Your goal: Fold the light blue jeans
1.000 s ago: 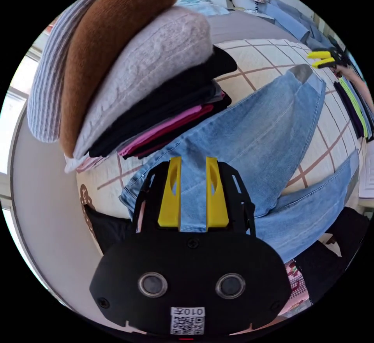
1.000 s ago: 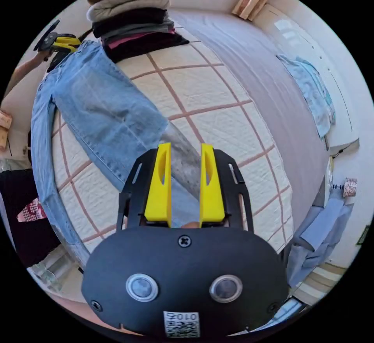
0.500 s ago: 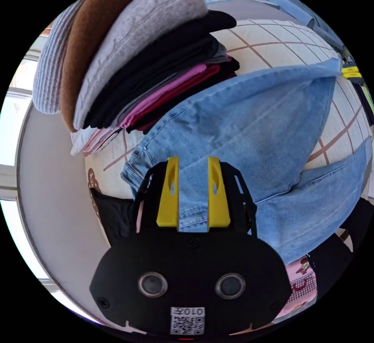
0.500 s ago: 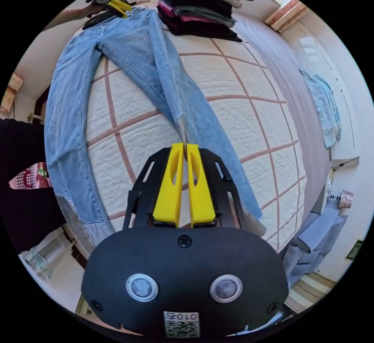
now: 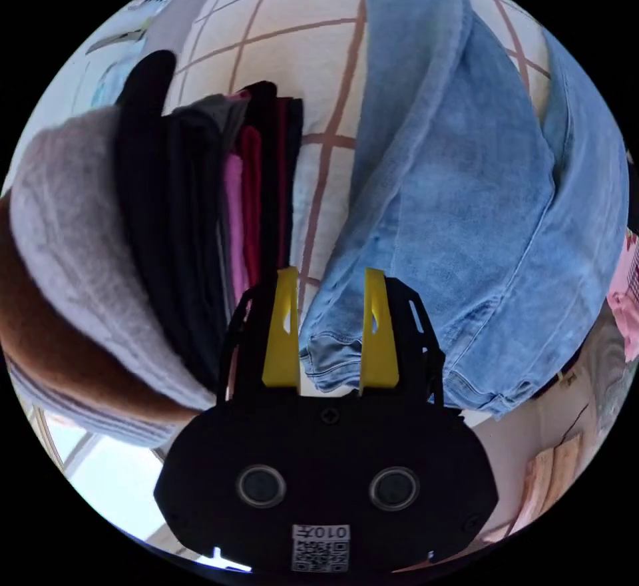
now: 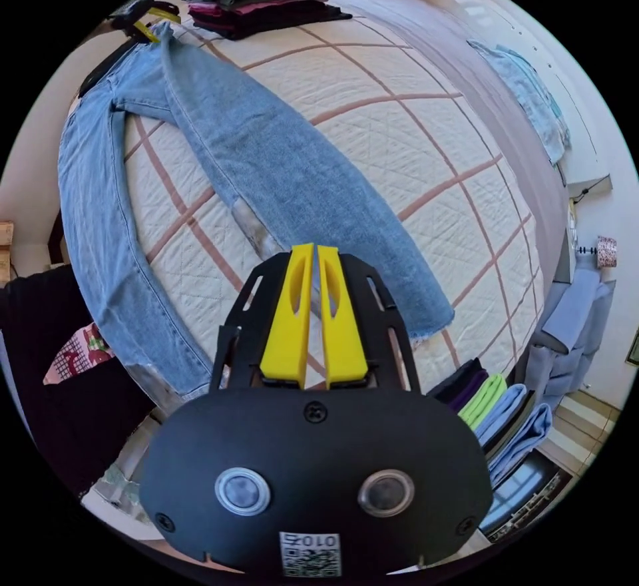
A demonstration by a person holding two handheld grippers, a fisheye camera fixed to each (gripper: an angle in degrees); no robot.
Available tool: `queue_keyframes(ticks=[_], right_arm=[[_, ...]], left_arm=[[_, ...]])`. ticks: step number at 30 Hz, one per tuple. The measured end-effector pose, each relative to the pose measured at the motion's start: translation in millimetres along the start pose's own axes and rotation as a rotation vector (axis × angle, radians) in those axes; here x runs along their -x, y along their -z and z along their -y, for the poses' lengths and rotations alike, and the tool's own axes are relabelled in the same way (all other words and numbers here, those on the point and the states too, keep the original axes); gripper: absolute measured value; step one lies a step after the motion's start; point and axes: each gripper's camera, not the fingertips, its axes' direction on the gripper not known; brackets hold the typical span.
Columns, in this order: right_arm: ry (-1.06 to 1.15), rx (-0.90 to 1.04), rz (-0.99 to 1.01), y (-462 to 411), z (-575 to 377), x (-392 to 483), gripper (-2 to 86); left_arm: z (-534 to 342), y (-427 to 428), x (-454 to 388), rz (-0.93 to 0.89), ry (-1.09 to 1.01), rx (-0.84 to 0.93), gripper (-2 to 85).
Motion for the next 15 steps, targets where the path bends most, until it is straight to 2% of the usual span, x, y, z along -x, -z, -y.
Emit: queue_keyframes(ticks=[3,7,12,15], right_arm=[[0.043,0.032,-0.028,1,5,-1,9.1],[0.104,0.099,-0.079,-14,1,15,10.2],[0.233,0.145,-0.247,-57,18,53,10.1],[0.226,0.203,-0.229,-95,27,41,6.8]], left_arm=[[-1,-34,-2,-0.072,-0.079,0.063,6.2],[-31,-71,4,-0.162,0.036,0.049,1.9],[-90,-98,-4,-0.196,0.145,0.021,0.3],[-137,-118,-17,-0.208,0.166,-0.002,0.0]])
